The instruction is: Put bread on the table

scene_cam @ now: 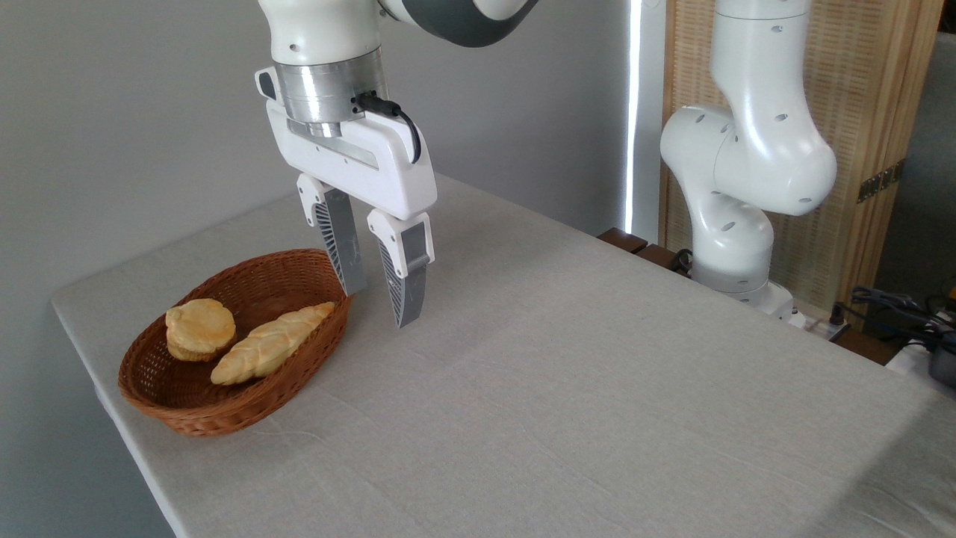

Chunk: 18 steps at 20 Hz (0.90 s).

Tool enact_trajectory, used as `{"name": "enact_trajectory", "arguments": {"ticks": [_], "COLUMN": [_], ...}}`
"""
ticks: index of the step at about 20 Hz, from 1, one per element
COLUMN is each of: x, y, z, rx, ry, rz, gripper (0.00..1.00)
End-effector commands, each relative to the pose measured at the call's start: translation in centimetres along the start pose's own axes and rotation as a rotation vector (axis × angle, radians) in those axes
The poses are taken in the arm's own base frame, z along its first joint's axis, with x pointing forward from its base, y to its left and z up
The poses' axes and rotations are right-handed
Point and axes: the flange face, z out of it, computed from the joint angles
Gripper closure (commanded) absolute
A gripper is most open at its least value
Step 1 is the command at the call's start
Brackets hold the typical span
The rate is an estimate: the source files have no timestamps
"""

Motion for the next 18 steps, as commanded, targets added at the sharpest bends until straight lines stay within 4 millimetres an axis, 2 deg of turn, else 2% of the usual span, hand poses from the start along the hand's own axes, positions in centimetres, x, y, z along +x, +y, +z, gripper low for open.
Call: {"name": "enact_trajectory", "arguments": {"ticks": [1, 12, 18], "x": [-0.2, 0.0, 1.2], "y": [0.0, 0.2, 0.8], "z": [-0.4, -0.3, -0.1], "rx": [-0.013, -0.016, -0.052], "ry": [0.009, 0.007, 0.074], "rz": [-0.014, -0.009, -0.027], "gripper": [0.0, 0.0, 0.0]}}
